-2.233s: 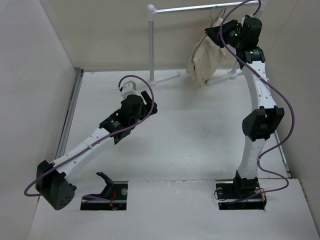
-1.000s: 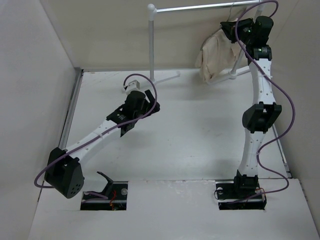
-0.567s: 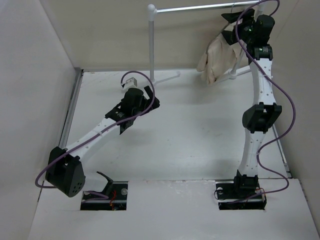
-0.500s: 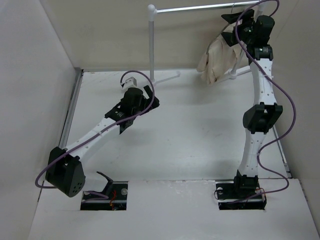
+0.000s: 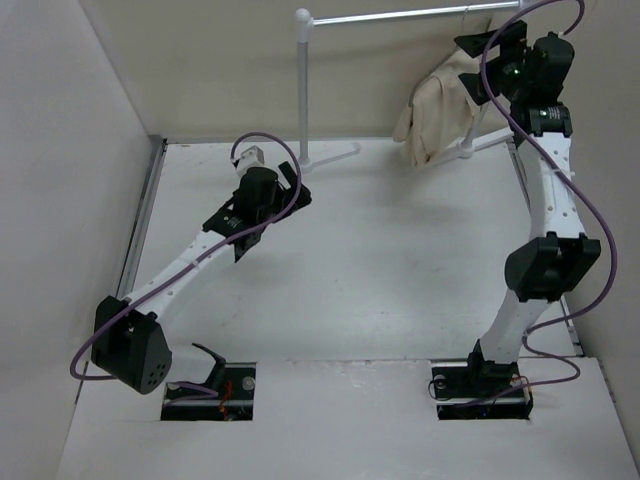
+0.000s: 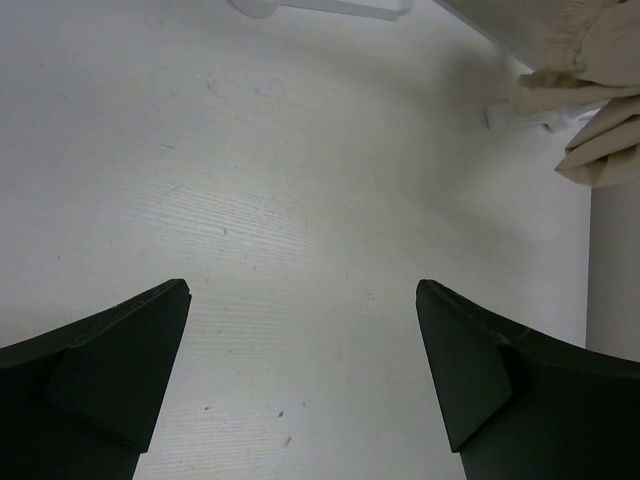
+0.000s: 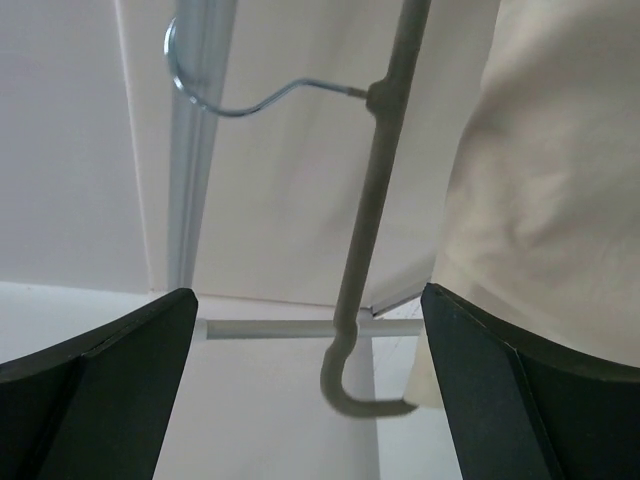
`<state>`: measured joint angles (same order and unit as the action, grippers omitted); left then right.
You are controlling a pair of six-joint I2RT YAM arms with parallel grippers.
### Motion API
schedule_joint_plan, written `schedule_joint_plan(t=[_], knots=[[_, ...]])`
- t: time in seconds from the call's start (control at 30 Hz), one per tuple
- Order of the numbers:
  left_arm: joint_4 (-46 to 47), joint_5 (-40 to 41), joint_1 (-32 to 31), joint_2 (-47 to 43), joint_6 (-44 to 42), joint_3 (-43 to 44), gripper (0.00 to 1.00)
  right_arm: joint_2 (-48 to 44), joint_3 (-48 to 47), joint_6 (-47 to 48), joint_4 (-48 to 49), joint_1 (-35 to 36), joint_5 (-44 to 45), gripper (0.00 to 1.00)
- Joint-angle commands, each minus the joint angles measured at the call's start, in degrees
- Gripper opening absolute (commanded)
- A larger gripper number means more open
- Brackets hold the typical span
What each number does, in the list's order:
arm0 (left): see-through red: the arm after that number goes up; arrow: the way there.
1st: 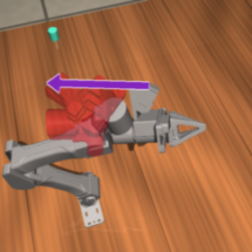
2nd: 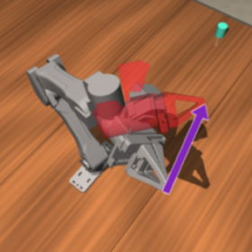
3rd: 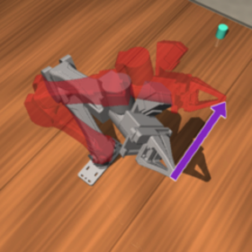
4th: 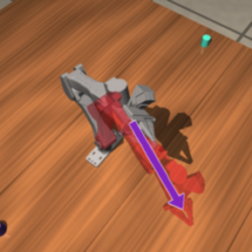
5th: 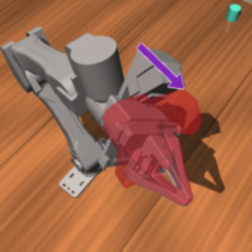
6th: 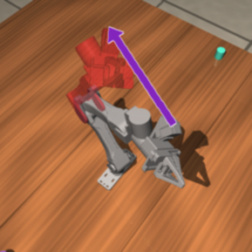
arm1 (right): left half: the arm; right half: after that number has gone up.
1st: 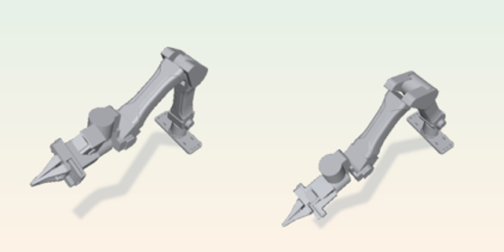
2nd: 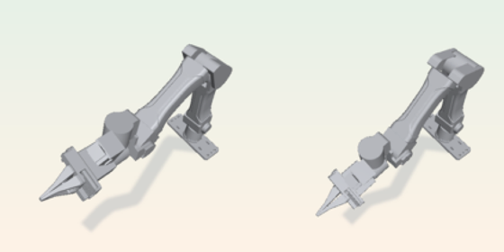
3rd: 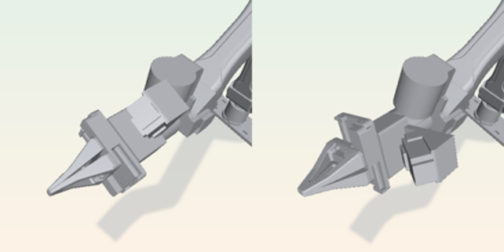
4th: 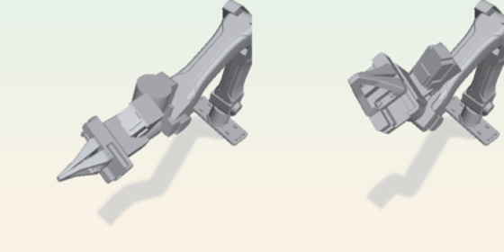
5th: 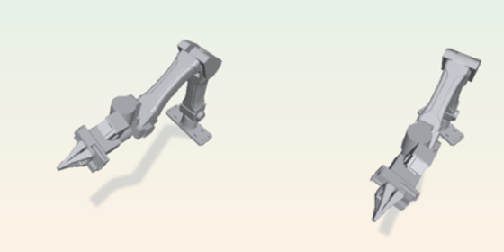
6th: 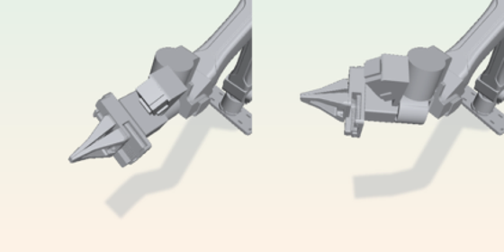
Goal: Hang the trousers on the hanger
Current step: Reset both arms
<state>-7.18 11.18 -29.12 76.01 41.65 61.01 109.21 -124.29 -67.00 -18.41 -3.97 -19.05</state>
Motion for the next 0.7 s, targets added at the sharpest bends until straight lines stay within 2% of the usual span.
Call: schedule_joint_plan(t=[0.0, 0.13, 0.2, 0.23, 0.3, 0.33, 0.37, 0.4, 0.47, 0.57, 0.63, 0.67], knots=[[0.4, 0.4, 0.3, -0.5, -1.0, 3.5, 1.0, -5.5, 5.2, 2.8, 3.8, -1.4, 1.9, 1.0], [-1.3, 0.4, 0.5, 1.0, -1.3, 6.0, 1.0, -12.7, 16.5, 4.3, 5.1, -2.0, 3.9, 1.0], [-3.3, 0.7, 0.5, 2.6, -1.6, 8.0, 1.0, -17.5, 24.1, 4.8, 6.9, -2.0, 5.3, 0.93], [-4.6, 0.7, 0.4, 3.6, -1.8, 9.0, 1.0, -20.3, 28.3, 5.2, 7.9, -2.0, 5.9, 0.83], [-7.7, 1.1, -0.1, 5.9, -2.4, 11.4, 1.0, -26.4, 36.4, 6.2, 9.4, -1.8, 7.7, 0.47], [-9.0, 1.3, -0.4, 6.8, -2.7, 12.3, 1.0, -28.7, 39.5, 6.5, 9.4, -1.6, 8.6, 0.34], [-10.6, 1.5, -0.9, 8.1, -3.3, 13.5, 1.0, -32.0, 43.9, 7.1, 9.2, -1.5, 10.0, 0.22], [-12.1, 1.9, -1.2, 9.3, -3.8, 14.6, 1.0, -35.2, 48.1, 8.0, 8.7, -1.5, 11.4, 0.17], [-15.9, 3.1, -2.2, 12.1, -4.1, 17.2, 1.0, -40.7, 56.0, 10.7, 6.0, -0.9, 13.6, 0.14], [-21.3, 4.8, -3.7, 16.3, -4.1, 20.5, 1.0, -46.9, 66.5, 14.5, 0.9, 1.5, 17.6, 0.15], [-23.7, 5.1, -4.9, 18.5, -4.1, 22.1, 1.0, -49.7, 72.1, 16.6, -2.9, 3.1, 19.9, 0.22], [-24.5, 5.2, -5.5, 19.3, -4.0, 22.7, 1.0, -51.4, 74.5, 17.1, -4.8, 4.0, 21.2, 0.3]])
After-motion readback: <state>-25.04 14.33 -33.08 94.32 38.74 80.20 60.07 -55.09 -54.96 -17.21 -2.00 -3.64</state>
